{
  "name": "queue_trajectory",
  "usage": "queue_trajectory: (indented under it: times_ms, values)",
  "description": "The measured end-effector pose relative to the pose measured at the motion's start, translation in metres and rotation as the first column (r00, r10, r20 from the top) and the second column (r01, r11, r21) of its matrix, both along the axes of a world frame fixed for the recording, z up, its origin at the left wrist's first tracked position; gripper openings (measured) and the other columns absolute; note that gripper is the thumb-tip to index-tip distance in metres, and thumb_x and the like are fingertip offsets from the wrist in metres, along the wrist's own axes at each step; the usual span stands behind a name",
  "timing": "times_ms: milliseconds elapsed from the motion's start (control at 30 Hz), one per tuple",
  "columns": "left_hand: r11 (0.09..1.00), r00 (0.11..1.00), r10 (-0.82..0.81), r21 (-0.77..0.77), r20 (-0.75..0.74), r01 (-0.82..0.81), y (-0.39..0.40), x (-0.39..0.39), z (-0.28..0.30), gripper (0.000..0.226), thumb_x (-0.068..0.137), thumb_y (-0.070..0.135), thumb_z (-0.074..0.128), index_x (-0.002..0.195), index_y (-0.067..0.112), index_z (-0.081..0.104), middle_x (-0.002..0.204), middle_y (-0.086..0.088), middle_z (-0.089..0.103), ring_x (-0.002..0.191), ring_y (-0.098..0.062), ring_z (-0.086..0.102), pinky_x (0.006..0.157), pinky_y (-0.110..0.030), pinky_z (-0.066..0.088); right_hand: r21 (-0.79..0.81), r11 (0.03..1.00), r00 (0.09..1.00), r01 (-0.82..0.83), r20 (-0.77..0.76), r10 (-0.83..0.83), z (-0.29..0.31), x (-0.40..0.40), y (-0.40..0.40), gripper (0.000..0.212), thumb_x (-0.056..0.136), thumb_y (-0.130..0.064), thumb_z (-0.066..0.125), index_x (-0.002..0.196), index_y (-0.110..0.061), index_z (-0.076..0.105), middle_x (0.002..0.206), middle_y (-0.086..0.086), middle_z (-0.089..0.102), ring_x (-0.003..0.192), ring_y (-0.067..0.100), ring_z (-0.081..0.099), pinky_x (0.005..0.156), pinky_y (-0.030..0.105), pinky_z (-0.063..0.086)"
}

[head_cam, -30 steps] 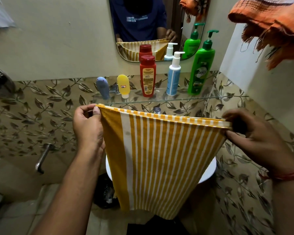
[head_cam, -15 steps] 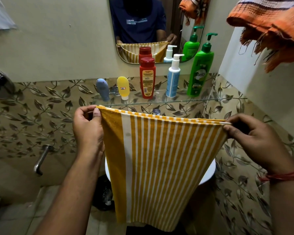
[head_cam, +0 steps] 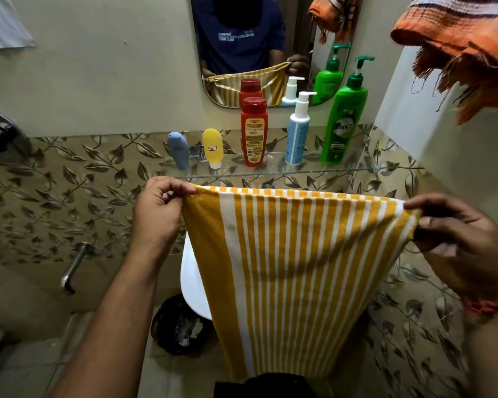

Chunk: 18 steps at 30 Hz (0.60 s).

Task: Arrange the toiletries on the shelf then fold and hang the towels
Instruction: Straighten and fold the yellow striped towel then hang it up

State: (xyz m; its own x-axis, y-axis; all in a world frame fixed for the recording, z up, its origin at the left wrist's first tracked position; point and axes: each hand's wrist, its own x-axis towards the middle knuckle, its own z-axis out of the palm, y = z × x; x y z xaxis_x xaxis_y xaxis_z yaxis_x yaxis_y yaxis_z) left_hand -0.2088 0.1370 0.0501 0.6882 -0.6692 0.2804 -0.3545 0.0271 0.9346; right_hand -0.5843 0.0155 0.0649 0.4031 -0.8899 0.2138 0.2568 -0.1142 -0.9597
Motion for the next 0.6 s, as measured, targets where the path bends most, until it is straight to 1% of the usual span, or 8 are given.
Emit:
queue_trajectory:
  times_ms: [67,100,167,267,333,433,500,600]
  values:
    - [1.000,1.000,0.007,-0.017,-0.013,-0.007,0.000,-0.004,0.004,0.040,0.098,-0.005,0.049,0.087,0.029,0.068,0.117,-0.004,0.062,0.098,-0.009,0.062,0.074,-0.019,0.049,-0.031,0.997,0.998,-0.066,-0.018,0.066,0.005,-0.002,0.008,0.026,0.079,-0.003,0.061,0.085,-0.021,0.079,0.091,0.004,0.072,0.085,0.018,0.071,0.076,0.020,0.058]
    - [0.999,1.000,0.005,-0.040,-0.018,-0.005,-0.002,-0.007,0.005,0.039,0.098,-0.003,0.050,0.089,0.031,0.067,0.117,-0.006,0.063,0.097,-0.009,0.063,0.072,-0.017,0.050,-0.074,0.993,0.995,-0.096,-0.029,0.095,0.009,0.000,0.012,0.014,0.075,-0.016,0.073,0.085,-0.024,0.080,0.092,0.001,0.074,0.086,0.016,0.073,0.076,0.021,0.059]
    - [0.997,1.000,-0.005,-0.082,-0.013,0.004,-0.006,-0.018,0.010,0.036,0.097,-0.001,0.054,0.090,0.032,0.066,0.117,-0.010,0.064,0.096,-0.011,0.066,0.070,-0.013,0.052,-0.237,0.964,0.980,-0.120,-0.181,0.077,0.021,0.007,0.019,0.024,0.067,-0.045,0.084,0.084,-0.028,0.079,0.093,-0.001,0.075,0.088,0.014,0.073,0.076,0.024,0.060]
    - [0.990,0.998,-0.058,-0.128,-0.008,0.057,-0.017,-0.042,0.013,0.032,0.096,0.000,0.057,0.089,0.030,0.065,0.115,-0.016,0.063,0.096,-0.016,0.067,0.075,-0.014,0.053,-0.625,0.739,0.863,-0.251,-0.490,-0.121,0.037,0.036,0.026,0.008,0.085,-0.030,0.074,0.091,-0.025,0.075,0.095,-0.009,0.068,0.088,0.014,0.067,0.075,0.030,0.057]
    - [0.980,0.992,-0.128,-0.157,-0.018,0.124,-0.023,-0.060,0.014,0.033,0.095,0.002,0.060,0.089,0.033,0.065,0.113,-0.018,0.063,0.096,-0.018,0.067,0.078,-0.017,0.052,-0.696,0.627,0.830,-0.349,-0.541,-0.138,0.042,0.060,0.033,0.009,0.086,-0.026,0.069,0.093,-0.022,0.072,0.104,-0.008,0.060,0.099,0.012,0.062,0.082,0.025,0.051]
    - [0.969,0.981,-0.189,-0.170,-0.034,0.181,-0.026,-0.079,0.015,0.032,0.094,0.007,0.065,0.089,0.038,0.066,0.110,-0.011,0.065,0.096,-0.016,0.067,0.082,-0.024,0.053,-0.570,0.711,0.842,-0.411,-0.536,0.058,0.040,0.092,0.042,0.005,0.091,-0.017,0.064,0.095,-0.014,0.066,0.097,-0.003,0.064,0.094,0.018,0.065,0.082,0.037,0.054]
    - [0.963,0.974,-0.219,-0.174,-0.057,0.207,-0.024,-0.087,0.017,0.024,0.093,0.008,0.067,0.096,0.031,0.066,0.109,-0.008,0.066,0.097,-0.015,0.068,0.084,-0.027,0.056,-0.525,0.778,0.861,-0.343,-0.506,0.038,0.035,0.107,0.044,0.006,0.092,-0.020,0.065,0.096,-0.016,0.065,0.085,-0.003,0.065,0.080,0.018,0.066,0.071,0.042,0.054]
    - [0.947,0.949,-0.289,-0.184,-0.126,0.264,-0.020,-0.095,0.018,0.021,0.092,0.008,0.069,0.103,0.026,0.066,0.103,-0.003,0.070,0.097,-0.017,0.071,0.082,-0.030,0.059,-0.490,0.854,0.905,-0.176,-0.422,-0.056,0.028,0.126,0.045,0.013,0.089,-0.020,0.073,0.095,-0.020,0.062,0.079,-0.003,0.066,0.074,0.012,0.065,0.065,0.035,0.056]
